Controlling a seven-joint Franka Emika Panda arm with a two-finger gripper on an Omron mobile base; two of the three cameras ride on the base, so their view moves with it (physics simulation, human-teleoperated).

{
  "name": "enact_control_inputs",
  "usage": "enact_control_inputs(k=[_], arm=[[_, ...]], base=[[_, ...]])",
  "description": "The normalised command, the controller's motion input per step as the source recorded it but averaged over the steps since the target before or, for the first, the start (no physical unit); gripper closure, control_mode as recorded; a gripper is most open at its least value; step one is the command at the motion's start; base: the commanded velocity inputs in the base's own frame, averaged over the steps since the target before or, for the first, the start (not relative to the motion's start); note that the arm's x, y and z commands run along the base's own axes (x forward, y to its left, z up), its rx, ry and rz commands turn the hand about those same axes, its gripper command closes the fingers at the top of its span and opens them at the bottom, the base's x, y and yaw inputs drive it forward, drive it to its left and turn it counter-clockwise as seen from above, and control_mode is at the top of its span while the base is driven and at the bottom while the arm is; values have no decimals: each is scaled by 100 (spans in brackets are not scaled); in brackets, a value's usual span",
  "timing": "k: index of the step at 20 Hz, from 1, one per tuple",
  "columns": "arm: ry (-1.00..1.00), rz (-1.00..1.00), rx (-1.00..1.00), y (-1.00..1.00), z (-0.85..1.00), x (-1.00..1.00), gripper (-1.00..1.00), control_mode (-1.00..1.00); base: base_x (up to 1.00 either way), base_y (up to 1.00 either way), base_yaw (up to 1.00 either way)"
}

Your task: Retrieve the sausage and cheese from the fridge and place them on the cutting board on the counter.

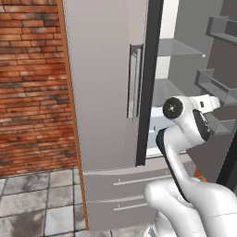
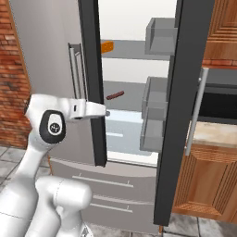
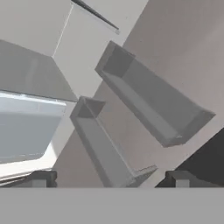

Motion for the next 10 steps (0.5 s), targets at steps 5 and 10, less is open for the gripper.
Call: enact_control_inputs(k=[5, 10], arm=[[10, 73, 6, 91, 0, -13, -100, -100], [17, 66, 20, 86, 1, 0, -100, -100]], base=[[0, 0, 0], [0, 0, 0]])
